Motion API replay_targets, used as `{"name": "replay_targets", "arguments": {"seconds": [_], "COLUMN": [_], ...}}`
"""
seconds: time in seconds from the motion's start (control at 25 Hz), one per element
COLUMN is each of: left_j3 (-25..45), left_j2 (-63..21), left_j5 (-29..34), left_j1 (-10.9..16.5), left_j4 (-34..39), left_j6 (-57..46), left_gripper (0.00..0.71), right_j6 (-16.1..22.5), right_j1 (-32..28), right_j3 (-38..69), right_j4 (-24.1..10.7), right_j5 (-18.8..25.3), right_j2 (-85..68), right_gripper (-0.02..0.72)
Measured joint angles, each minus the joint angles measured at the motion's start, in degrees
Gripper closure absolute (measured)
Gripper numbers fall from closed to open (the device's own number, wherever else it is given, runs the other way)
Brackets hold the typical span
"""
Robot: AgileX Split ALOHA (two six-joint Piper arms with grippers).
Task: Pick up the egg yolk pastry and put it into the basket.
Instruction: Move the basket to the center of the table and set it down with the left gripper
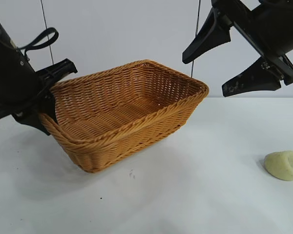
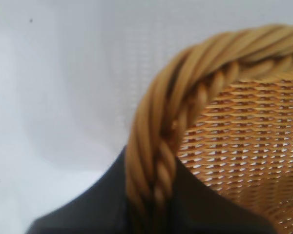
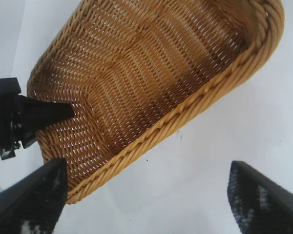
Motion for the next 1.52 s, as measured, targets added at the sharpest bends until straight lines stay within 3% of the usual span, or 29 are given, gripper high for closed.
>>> {"name": "replay_targets", "arguments": {"seconds": [0.12,0.24,0.4,1.24,1.32,1.52], "left_j3": [-4.8,-9.4,-13.2,-14.0,-14.0,-14.3], "left_j2": [3.6,7.5,10.6,17.9,17.9,17.9], "left_j5": [6.2,12.2,16.9,9.8,9.8,11.2], "left_j1": [2.3,2.8,2.8,2.9,2.9,2.9], "left_j4": [-5.9,-7.6,-8.8,-10.4,-10.4,-10.6], "left_j6": [15.1,27.1,35.2,40.8,40.9,40.9], "left_gripper": [0.624,0.624,0.625,0.609,0.533,0.193], "right_j6": [0.0,0.0,0.0,0.0,0.0,0.0], "right_j1": [0.0,0.0,0.0,0.0,0.0,0.0], "right_j3": [0.0,0.0,0.0,0.0,0.0,0.0], "right_j4": [-0.1,-0.1,-0.1,-0.1,-0.1,-0.1], "right_j5": [0.1,0.1,0.1,0.2,0.2,0.2], "right_j2": [0.0,0.0,0.0,0.0,0.0,0.0], "right_gripper": [0.066,0.066,0.066,0.066,0.066,0.066]}}
